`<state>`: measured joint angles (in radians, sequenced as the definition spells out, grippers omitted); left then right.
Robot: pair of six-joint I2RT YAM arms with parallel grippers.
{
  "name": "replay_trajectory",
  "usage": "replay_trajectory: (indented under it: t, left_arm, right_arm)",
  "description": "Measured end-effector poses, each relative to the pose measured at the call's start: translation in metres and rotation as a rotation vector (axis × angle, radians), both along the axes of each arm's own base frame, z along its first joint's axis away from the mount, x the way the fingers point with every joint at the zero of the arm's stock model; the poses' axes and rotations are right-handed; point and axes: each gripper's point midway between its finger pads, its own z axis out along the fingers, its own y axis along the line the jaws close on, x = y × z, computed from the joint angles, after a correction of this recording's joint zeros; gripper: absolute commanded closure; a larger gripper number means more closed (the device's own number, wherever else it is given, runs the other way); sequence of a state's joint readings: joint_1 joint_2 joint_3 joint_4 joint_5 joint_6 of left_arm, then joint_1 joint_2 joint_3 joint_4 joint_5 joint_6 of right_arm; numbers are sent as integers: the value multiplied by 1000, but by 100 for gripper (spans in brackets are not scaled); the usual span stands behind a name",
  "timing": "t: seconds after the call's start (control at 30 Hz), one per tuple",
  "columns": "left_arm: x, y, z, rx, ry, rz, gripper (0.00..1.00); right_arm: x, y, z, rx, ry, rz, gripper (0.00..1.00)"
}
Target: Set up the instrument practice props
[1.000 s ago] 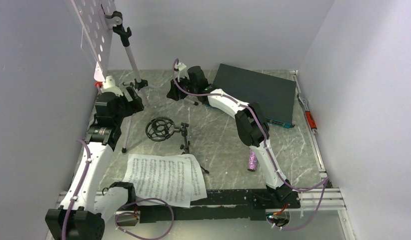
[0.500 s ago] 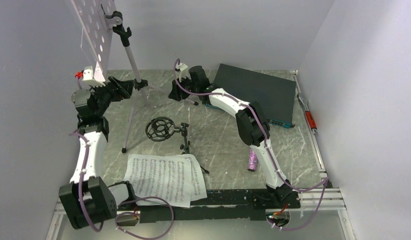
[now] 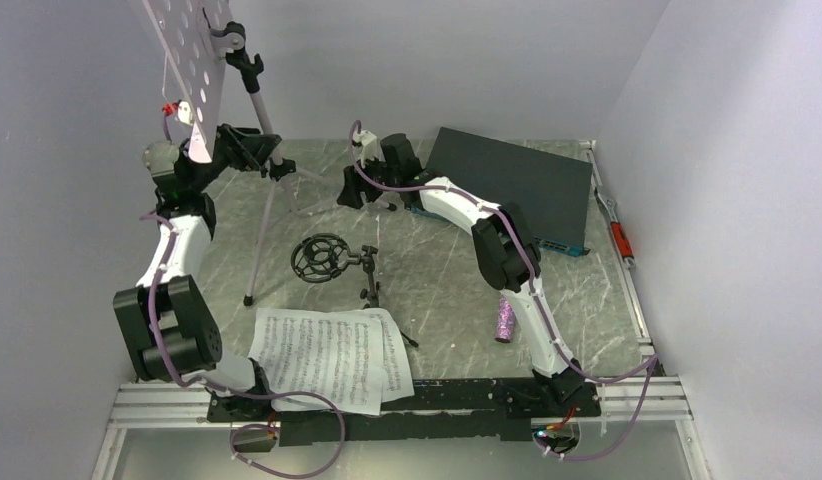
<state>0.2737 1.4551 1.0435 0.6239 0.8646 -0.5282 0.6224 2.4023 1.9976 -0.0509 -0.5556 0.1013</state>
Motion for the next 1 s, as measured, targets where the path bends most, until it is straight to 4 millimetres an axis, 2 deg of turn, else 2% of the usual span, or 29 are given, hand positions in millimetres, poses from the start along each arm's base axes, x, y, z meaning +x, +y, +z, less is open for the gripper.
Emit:
replay_trajectory:
  t: [0.17, 0.37, 0.53, 0.6, 0.77, 0.9, 1.0]
  left_arm:
    - [12, -3, 3, 4, -3, -49, 33]
    - [22, -10, -5, 3, 24, -85, 31]
    - [27, -18, -9, 4, 29, -119, 38]
    - [31, -22, -9, 4, 20, -138, 45]
    - [29, -32, -8, 7, -2, -191, 73]
    - [32, -29, -2, 124, -130, -175, 96]
    - [35, -23, 3, 175, -182, -138, 97]
  right_arm:
    - [-2, -1, -4, -2, -1, 5, 23]
    - [-4, -3, -5, 1, -10, 5, 22]
    - [-7, -5, -5, -1, -6, 7, 21]
    - [-7, -5, -5, -1, -5, 7, 21]
    - [-9, -6, -7, -7, -7, 9, 21]
    - [-11, -7, -8, -12, 0, 11, 22]
    - [-13, -9, -12, -17, 8, 10, 21]
